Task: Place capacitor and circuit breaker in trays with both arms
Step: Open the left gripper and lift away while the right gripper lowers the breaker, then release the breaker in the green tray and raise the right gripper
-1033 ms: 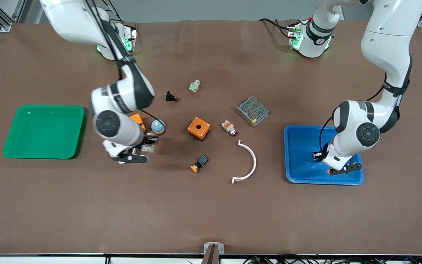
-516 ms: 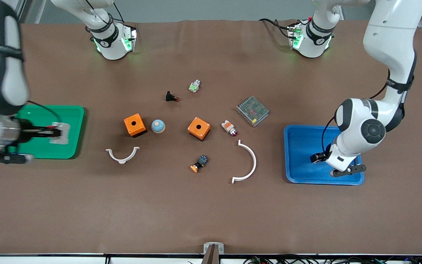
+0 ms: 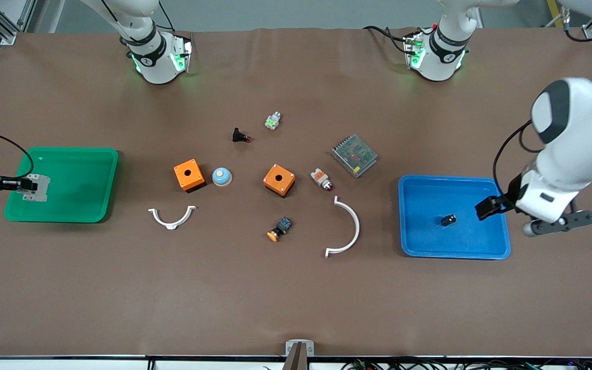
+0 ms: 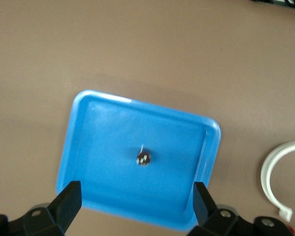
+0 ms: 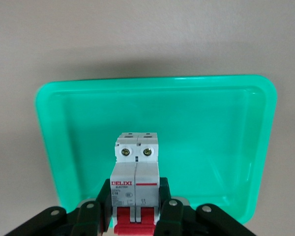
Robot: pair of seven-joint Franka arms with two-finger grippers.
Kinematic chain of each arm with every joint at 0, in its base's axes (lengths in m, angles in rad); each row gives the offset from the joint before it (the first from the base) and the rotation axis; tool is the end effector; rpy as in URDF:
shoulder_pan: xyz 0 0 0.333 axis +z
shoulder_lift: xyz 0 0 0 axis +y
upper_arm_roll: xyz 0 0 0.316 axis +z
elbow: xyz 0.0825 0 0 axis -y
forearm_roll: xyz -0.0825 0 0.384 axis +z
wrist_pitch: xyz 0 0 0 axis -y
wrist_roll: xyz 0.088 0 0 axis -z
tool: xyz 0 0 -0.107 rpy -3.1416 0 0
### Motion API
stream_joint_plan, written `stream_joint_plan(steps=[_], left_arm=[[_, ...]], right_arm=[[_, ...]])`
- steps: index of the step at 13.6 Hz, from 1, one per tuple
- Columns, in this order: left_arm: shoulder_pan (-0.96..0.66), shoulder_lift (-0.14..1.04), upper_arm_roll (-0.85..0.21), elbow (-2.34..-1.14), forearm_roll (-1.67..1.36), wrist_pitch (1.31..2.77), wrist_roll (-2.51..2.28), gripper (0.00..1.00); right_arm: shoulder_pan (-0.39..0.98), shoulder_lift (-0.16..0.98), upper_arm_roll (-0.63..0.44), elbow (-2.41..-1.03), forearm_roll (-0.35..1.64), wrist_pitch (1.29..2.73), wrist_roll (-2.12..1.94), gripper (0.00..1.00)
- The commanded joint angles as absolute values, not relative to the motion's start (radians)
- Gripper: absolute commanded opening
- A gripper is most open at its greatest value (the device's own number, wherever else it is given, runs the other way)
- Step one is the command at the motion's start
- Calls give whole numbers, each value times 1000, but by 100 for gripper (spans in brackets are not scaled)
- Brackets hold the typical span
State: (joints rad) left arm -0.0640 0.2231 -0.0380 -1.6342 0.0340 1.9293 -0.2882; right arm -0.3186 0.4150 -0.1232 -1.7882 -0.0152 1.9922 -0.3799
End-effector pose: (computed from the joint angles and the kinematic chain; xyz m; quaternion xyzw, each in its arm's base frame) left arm 0.6346 -0.0606 0.4933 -0.9954 -0.0882 -0.0377 0.0047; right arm 0.5669 -0.2634 0.3073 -0.9938 0.0244 0.1079 0.0123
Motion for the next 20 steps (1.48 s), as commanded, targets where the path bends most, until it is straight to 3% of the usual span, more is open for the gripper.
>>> stream_joint_plan(steps=[1,7,12,13,14,15,17,20], left_arm=[[-58,146,-48,-1572,52,1760,-259,100],[-22,-40,-41,-1580,51,1557,-34,100],[-8,-91,-46,-1600,45,1502,-15,100],[6,-91,-51,-1604,40,1502,-14,100],[8,-92,-51,-1605,38,1502,-14,100],[9,-92,-52,-1605,37,1502,-14,100],[8,-95,-55,-1601,37,1503,-15,100],[2,-95,-58,-1603,38,1502,-15,100]], right_arm=[[-362,382,-101,-1899,-69,2080,-409,14],[-397,387,-100,-2014,-71,2279,-411,15],[-397,385,-100,-2051,-71,2333,-411,20],[-397,385,-100,-2052,-71,2333,-411,27],[-397,385,-100,-2052,-71,2330,-411,57],[-399,382,-100,-2052,-71,2319,-411,99],[-402,313,-100,-2042,-71,2234,-460,100],[-371,117,-89,-2031,-63,2045,-440,100]])
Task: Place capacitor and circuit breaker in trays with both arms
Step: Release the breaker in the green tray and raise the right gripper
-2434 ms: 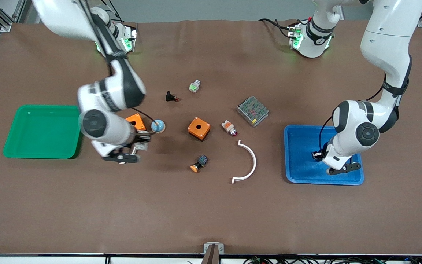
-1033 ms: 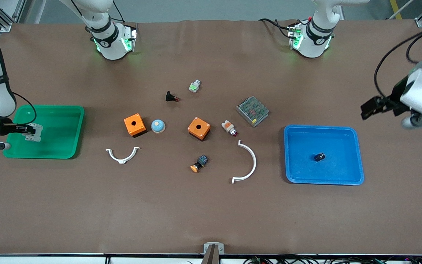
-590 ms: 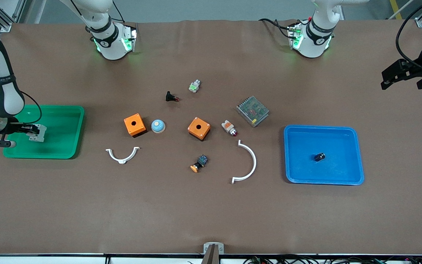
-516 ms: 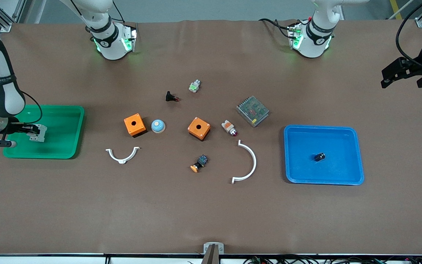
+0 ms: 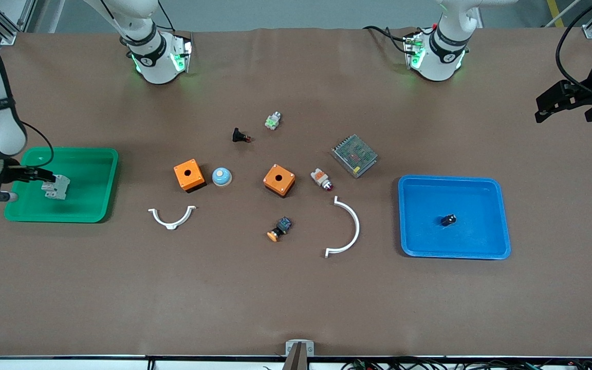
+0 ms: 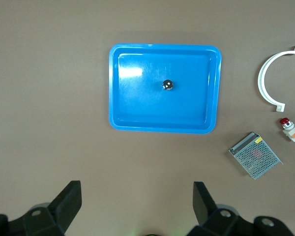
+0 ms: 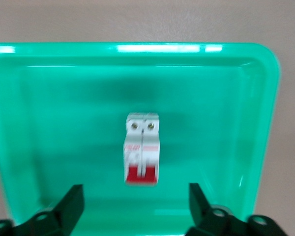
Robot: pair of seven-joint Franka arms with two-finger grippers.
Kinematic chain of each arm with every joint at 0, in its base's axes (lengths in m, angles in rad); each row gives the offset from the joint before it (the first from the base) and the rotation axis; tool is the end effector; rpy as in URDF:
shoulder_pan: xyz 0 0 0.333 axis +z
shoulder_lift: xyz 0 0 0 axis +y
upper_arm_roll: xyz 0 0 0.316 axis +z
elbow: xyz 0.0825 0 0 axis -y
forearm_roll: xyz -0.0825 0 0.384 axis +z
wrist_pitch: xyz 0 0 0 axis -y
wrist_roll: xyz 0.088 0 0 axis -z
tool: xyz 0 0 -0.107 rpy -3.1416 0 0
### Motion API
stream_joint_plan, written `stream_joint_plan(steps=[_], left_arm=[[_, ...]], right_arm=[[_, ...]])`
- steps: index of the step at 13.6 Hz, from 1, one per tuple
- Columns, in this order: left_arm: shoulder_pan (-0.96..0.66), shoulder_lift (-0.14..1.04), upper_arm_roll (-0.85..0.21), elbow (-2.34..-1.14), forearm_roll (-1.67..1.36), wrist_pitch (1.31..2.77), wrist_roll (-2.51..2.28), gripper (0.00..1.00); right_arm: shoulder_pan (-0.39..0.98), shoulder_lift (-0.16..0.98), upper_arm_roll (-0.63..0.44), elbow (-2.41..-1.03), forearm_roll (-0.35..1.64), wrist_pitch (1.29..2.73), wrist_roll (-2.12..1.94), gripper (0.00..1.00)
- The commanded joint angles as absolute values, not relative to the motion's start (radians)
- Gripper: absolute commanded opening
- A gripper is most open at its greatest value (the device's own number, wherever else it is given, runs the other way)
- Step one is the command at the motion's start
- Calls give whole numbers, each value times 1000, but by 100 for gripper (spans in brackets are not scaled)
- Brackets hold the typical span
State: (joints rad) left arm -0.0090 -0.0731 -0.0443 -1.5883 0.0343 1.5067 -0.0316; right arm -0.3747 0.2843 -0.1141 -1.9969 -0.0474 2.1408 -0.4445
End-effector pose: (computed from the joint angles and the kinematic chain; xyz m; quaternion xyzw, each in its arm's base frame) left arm 0.5245 -0.0251 0.6502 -0.9998 0.0098 0.0035 0.0189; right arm 0.5164 -0.2748 0.3082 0.9969 -0.0068 -0.0778 0.0001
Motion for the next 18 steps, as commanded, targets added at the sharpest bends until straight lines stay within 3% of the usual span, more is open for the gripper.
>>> stream_joint_plan(steps=[1,4,9,18], left_arm=[[2,-95,-58,-1603,38,1502,-15,100],[2,-95,-77,-1605,37,1503,-15,100],[0,-94,-84,-1603,34,1502,-17,100],[2,-81,-81,-1588,21,1502,-17,100]], right_arm=[[-338,57,-89,-2031,-60,1999,-413,99],[-215,-50,-89,-1991,-60,1878,-260,99],[-48,-45,-87,-1892,-51,1848,-36,99],[-20,-14,-91,-1703,-34,1813,-6,100]])
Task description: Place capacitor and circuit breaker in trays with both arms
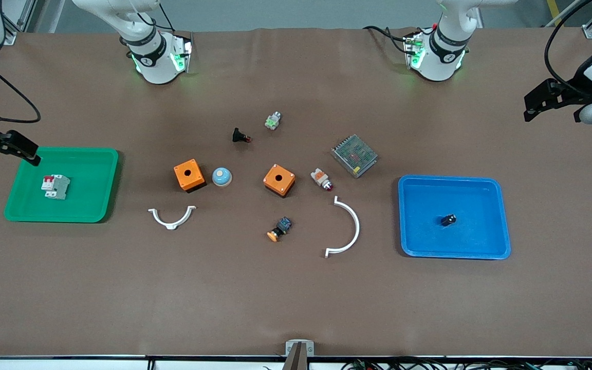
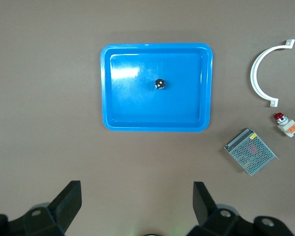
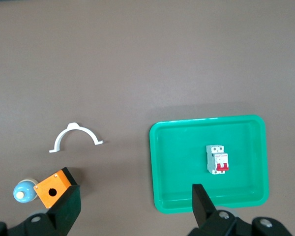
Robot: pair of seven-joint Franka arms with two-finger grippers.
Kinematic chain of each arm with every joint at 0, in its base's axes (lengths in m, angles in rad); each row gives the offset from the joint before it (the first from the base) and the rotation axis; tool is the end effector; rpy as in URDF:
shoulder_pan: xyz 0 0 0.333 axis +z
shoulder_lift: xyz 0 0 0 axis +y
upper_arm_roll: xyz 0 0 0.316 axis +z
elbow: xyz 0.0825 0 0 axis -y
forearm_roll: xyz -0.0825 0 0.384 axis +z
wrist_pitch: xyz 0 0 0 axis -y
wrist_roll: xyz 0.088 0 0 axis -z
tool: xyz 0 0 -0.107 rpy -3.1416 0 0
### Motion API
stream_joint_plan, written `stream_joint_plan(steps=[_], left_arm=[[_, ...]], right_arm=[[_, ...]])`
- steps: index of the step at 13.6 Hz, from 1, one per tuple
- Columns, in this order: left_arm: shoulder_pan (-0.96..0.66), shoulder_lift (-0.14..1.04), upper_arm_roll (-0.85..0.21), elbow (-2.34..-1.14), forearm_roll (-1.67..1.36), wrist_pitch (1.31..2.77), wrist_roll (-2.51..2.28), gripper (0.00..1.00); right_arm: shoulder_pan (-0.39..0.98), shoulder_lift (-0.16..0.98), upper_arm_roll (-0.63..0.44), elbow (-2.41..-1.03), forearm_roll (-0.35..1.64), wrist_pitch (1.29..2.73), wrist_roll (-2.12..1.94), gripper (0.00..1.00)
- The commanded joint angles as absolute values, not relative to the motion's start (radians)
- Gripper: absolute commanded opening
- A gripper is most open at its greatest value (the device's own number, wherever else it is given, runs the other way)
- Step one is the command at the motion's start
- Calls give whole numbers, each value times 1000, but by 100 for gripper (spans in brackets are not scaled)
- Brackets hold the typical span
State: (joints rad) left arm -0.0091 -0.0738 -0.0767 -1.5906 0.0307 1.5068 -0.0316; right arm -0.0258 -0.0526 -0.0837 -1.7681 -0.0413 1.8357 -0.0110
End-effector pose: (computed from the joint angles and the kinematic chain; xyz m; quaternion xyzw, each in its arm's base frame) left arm 0.5232 -0.0432 0.6494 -0.9995 0.0261 0.0040 0.0184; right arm 0.5541 -0.0653 0.5834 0.9970 -0.0450 0.0588 0.0216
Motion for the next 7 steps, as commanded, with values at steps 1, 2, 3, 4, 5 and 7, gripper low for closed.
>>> stream_joint_plan(steps=[1,2,3,4,5,7], left_arm=[[0,-80,-81,-1582,25,1502,-21,100],[0,-80,-81,-1582,25,1502,-21,100],[0,-80,-81,-1582,23,1502,-21,100],[0,-80,-81,-1582,21,1502,-20,100],[0,-80,-81,-1582,21,1502,-20,100],[0,-80,-81,-1582,21,1502,-23,100]], right_arm=[[-18,-8,-91,-1691,-23,1813,-6,100],[-15,-8,-91,-1686,-23,1813,-8,100],[-14,-8,-91,-1678,-25,1815,-8,100],[-14,-5,-91,-1663,-25,1815,-8,100],[-14,-2,-91,-1651,-23,1815,-8,100],[-12,2,-91,-1644,-23,1815,-9,100]])
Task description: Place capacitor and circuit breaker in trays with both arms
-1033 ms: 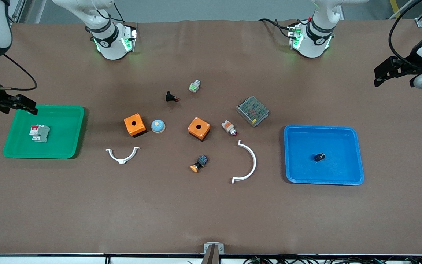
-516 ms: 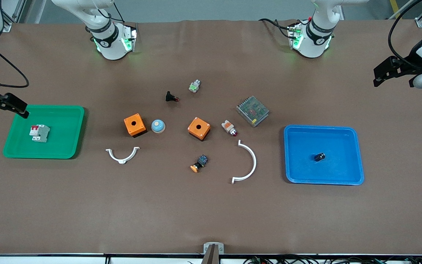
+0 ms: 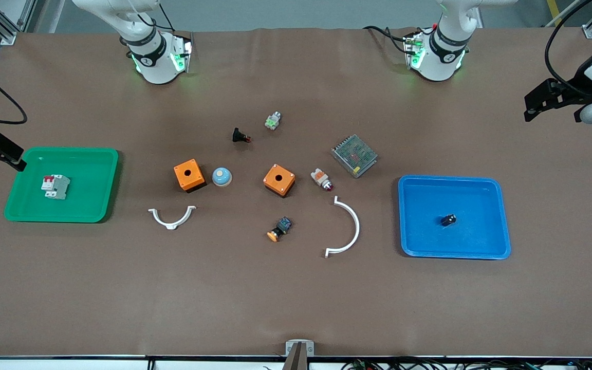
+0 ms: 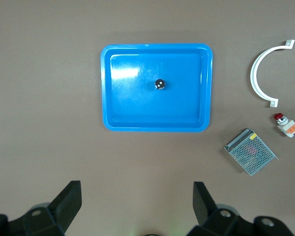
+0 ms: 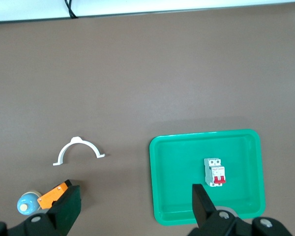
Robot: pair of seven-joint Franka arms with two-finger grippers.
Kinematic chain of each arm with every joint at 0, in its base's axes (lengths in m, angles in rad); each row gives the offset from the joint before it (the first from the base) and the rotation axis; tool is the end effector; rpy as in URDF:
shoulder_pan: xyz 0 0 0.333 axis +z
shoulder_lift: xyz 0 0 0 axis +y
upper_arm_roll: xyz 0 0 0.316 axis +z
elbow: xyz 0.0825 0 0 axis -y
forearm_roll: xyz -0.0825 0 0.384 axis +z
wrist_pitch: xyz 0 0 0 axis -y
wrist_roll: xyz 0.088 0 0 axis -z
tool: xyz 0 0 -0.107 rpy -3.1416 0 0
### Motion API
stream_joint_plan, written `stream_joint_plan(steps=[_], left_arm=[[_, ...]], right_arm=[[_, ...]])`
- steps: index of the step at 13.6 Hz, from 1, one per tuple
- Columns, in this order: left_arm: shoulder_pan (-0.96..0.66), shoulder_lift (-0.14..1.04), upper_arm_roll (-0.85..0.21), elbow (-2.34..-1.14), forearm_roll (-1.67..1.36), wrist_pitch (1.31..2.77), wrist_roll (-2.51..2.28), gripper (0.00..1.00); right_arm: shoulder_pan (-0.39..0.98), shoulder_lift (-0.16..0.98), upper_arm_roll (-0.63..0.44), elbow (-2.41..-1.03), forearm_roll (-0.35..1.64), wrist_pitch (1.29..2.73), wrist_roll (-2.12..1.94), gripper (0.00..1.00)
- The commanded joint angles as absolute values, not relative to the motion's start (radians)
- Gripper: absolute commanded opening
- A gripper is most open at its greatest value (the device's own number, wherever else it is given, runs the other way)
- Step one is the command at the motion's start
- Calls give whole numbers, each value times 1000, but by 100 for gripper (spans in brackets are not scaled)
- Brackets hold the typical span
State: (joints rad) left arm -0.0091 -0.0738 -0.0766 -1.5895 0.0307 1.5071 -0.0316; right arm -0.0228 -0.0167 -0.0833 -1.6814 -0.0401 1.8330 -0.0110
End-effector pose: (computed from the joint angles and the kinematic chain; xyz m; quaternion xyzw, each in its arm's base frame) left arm 0.5232 -0.0432 0.6499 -0.9995 0.0260 0.0033 0.0184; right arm 0.5684 -0.0642 0.6057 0.9953 -0.0439 0.0827 0.0239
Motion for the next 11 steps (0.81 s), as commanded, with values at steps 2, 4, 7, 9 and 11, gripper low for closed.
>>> stream_joint_plan(steps=[2,4,7,9,11], left_arm=[[0,-80,-81,-1582,20,1502,-28,100],[2,-80,-81,-1582,20,1502,-26,100],[2,-80,-81,-1583,20,1502,-28,100],[0,-80,-81,-1583,20,1500,-26,100],[0,-80,-81,-1585,20,1487,-25,100]], right_arm=[[-12,3,-89,-1644,-23,1815,-9,100],[-2,8,-91,-1644,-23,1815,-9,100],[-2,8,-91,-1644,-23,1815,-9,100],[-2,8,-91,-1644,-23,1815,-9,100],[0,9,-91,-1644,-25,1815,-9,100]])
